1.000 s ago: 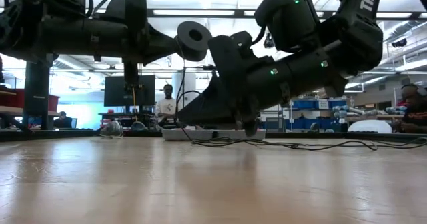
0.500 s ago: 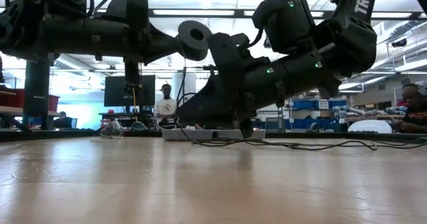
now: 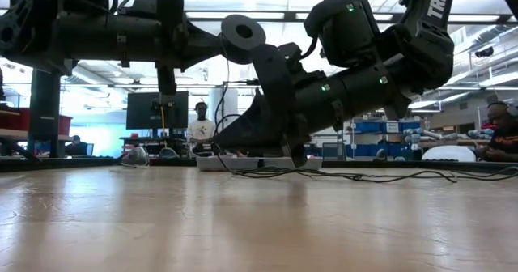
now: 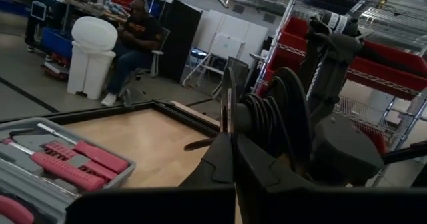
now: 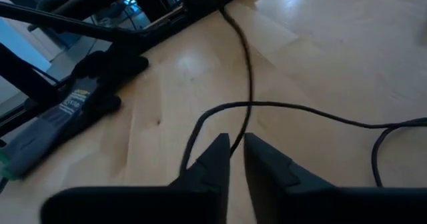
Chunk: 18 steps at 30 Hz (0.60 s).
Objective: Coil cords
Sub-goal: Coil the black wire onto the black spool
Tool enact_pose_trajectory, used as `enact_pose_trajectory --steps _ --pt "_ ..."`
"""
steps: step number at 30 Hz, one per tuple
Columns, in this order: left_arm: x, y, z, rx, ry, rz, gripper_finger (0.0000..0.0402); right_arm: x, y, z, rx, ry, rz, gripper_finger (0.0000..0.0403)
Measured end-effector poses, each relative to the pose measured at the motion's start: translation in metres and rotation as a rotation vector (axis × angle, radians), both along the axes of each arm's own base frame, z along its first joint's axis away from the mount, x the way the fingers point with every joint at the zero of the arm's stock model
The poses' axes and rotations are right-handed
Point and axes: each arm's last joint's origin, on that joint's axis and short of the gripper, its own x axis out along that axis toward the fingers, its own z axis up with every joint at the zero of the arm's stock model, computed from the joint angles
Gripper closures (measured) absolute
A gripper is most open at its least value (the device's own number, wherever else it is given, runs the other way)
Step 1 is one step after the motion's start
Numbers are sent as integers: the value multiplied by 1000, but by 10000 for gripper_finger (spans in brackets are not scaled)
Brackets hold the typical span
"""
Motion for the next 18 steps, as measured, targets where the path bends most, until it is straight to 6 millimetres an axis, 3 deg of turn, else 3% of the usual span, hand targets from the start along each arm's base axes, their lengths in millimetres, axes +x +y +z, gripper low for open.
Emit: enact_pose_trajectory --steps 3,12,18 --pt "0 0 0 -2 -3 0 401 -1 0 -1 -11 17 -5 396" --pt "1 -1 -4 10 43 -33 401 -8 -3 -10 -31 167 -81 401" --pt "2 -2 -11 -2 99 -66 402 -31 -10 16 -123 380 -177 401"
